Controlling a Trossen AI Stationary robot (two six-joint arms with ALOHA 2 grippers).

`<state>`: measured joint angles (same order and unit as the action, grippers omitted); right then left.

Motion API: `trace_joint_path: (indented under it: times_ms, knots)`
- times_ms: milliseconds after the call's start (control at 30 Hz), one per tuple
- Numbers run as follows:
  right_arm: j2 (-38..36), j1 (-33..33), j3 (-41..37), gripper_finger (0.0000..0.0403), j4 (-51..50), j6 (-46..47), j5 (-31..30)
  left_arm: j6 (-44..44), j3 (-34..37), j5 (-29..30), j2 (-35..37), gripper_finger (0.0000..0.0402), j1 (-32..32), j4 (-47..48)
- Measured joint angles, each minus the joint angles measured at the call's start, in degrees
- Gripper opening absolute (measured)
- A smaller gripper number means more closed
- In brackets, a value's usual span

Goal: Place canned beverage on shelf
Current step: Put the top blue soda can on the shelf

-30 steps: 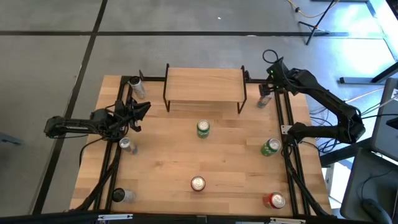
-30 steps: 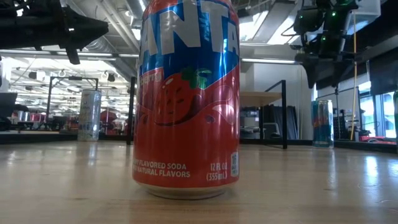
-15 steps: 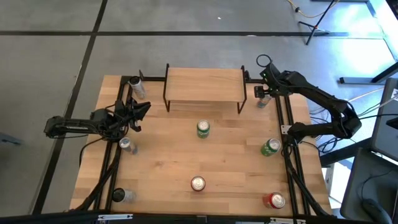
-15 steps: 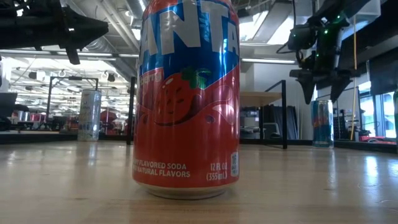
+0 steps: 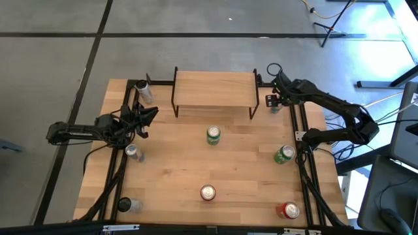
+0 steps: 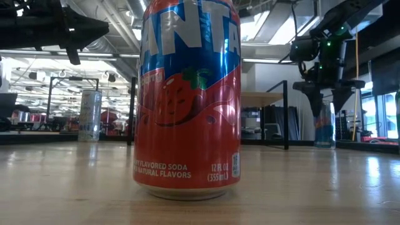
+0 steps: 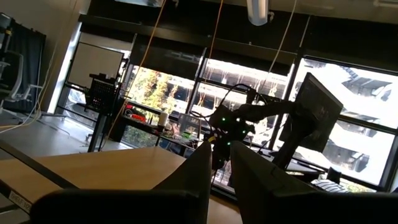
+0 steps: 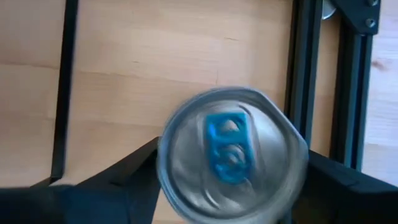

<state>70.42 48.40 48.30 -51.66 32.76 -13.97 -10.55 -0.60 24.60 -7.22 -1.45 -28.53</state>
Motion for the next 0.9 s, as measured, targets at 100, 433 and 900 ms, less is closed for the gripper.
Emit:
trace_joint_path:
  times_ms: [100, 433, 900]
  knots:
    - [-0.1, 0.0, -0.6, 0.0229, 1.7, -1.3, -0.5, 0.4, 0.0, 0.0, 0.0, 0.0053, 0.0, 0.0]
    - [-3.4, -0.1, 6.1, 0.0203, -6.4, -6.2, 1.7, -3.6, -0.1, 0.4, 0.0, 0.0053, 0.0, -0.4]
    - [-8.1, -0.1, 28.7, 0.0204, -26.6, -10.3, 11.5, -7.1, -0.1, -0.9, 0.0, 0.0163, 0.0, 2.9]
